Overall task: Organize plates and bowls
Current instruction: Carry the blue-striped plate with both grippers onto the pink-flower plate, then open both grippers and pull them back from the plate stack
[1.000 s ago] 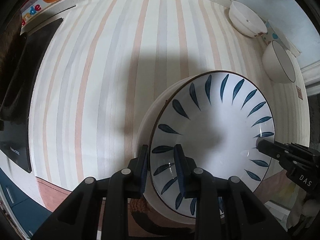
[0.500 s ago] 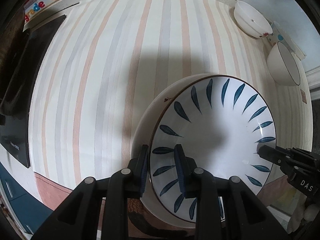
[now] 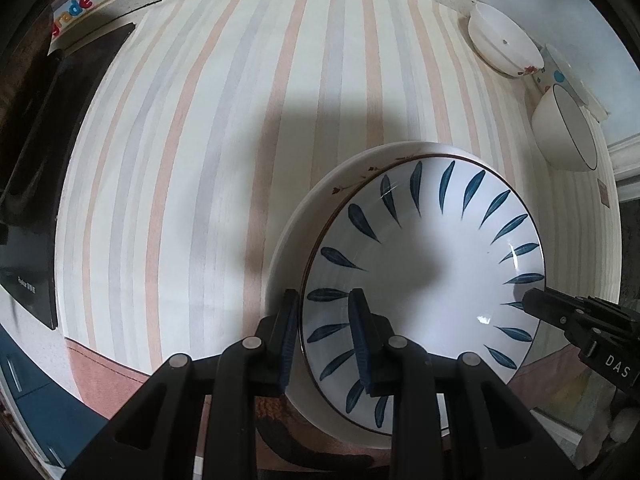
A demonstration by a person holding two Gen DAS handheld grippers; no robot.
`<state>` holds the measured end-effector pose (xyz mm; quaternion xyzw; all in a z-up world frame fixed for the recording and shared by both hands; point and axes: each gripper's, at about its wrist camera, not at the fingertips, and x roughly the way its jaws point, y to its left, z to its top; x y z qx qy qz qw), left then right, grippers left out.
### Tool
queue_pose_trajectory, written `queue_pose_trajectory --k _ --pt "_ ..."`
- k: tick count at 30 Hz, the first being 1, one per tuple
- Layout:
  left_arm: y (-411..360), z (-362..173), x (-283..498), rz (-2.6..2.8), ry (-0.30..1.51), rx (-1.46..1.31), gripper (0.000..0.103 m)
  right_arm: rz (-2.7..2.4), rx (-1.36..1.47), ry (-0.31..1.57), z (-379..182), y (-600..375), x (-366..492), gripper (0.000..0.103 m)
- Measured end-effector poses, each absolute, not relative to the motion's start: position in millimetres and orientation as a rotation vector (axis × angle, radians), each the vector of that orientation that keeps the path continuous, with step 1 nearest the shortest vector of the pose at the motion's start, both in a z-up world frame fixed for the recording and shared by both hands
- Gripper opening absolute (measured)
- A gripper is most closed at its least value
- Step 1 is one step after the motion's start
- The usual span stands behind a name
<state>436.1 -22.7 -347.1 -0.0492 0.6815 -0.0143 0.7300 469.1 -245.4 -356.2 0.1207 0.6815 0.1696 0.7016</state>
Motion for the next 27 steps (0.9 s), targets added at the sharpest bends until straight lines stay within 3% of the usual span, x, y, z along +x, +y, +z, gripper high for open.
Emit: queue_pose_trajectory --k 11,18,23,27 --pt "-23 -287 397 -0.007 1.403 -0.062 0.023 0.307 0.189 1.434 -313 -241 445 0.020" --pt "-36 -219 357 -0.059 1.300 -0.028 0.026 0.284 0.135 1.326 -247 -231 402 0.060" --pt "-41 -174 326 -0.093 1.211 -0.010 0.040 0.261 0.133 1.230 -195 -226 364 0.077" --pt "-37 -154 308 -0.101 1.184 -0.018 0.071 0.237 0.136 1.178 -162 -228 335 0.087"
